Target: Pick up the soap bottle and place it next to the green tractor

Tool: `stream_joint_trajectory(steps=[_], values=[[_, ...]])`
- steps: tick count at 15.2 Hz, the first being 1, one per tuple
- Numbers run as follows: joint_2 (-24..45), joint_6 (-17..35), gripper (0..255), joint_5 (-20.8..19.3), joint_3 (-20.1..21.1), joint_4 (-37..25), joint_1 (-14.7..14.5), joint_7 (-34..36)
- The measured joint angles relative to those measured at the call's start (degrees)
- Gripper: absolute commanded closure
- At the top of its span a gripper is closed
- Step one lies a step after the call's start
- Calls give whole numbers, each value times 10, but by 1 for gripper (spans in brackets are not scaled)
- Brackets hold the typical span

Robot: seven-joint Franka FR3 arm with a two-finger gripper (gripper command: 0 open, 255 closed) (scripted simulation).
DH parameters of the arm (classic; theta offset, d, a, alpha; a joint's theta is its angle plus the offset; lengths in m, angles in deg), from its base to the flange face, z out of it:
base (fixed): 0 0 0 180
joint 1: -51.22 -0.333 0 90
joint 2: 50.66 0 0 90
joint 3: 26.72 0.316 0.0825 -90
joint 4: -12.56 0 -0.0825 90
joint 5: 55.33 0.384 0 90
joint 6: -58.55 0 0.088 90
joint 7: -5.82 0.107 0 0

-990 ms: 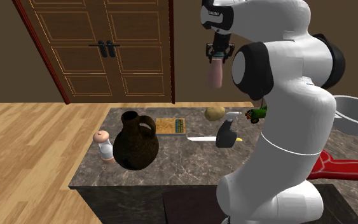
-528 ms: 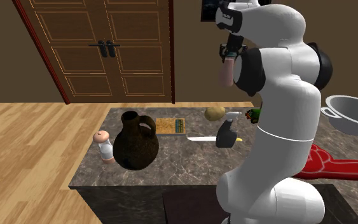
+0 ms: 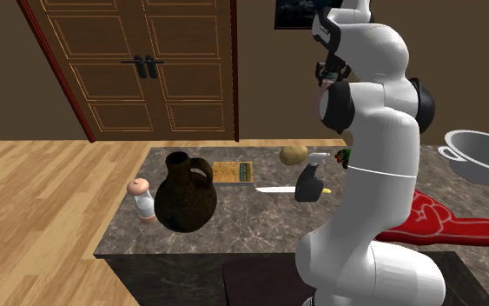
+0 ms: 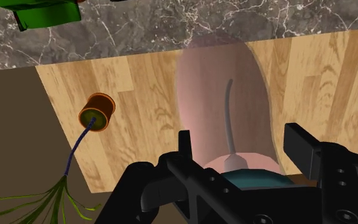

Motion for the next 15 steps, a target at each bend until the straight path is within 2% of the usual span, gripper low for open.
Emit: stream_joint_trajectory(steps=[8, 15], values=[[-25, 76, 255, 1, 0, 101, 1, -4], [-32, 133, 255, 2, 0, 166, 2, -7]])
